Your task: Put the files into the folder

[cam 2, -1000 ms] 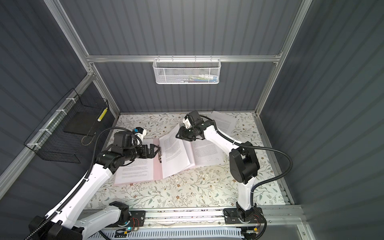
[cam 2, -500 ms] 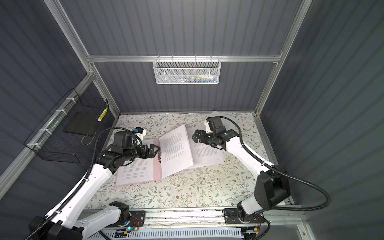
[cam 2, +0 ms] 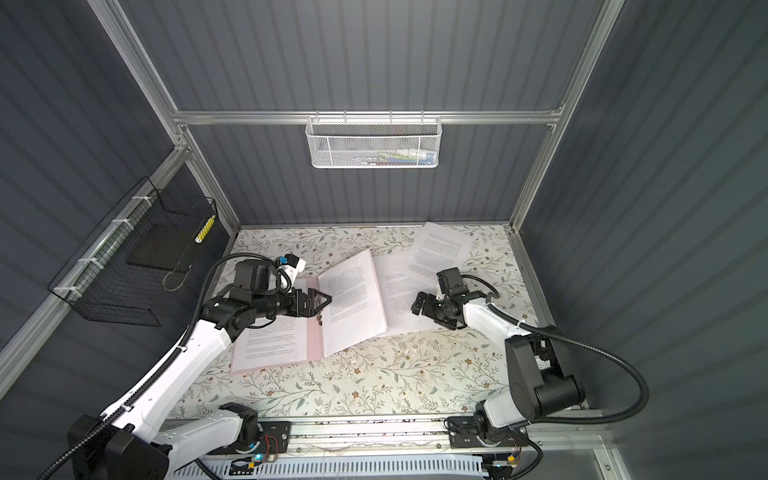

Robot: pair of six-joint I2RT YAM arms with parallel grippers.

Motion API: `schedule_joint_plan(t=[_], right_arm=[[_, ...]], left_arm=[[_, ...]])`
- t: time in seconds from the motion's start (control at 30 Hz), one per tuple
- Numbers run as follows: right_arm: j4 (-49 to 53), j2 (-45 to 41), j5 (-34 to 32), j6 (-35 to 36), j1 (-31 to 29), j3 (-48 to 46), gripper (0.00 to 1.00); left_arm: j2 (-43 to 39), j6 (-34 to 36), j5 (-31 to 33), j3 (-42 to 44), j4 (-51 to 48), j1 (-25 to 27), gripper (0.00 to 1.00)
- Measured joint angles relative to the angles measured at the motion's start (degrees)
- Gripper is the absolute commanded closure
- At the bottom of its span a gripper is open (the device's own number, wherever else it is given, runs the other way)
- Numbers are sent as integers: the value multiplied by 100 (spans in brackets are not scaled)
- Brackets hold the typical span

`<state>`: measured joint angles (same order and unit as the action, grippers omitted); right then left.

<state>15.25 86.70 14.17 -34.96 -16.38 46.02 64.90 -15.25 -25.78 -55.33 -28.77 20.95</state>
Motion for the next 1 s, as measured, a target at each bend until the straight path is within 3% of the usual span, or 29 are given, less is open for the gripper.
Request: schedule_joint_plan(t=[0.33, 0.63, 0.83, 1.0], right_arm=[[-702, 280, 378, -289, 249, -264, 1], [-715, -1075, 1309, -732, 2017, -1467, 1], [-286, -2691, 1434, -841, 3987, -1954, 1], [44, -3123, 1427, -570, 3742, -1690, 1]], left_arm=[[511, -107, 389, -535, -15, 1480, 0], [1294, -79, 942, -1718, -227, 2514, 0], [2096, 7, 1303, -2308, -284, 3324, 0], [3178, 20, 1604, -2800, -387, 4028, 0]])
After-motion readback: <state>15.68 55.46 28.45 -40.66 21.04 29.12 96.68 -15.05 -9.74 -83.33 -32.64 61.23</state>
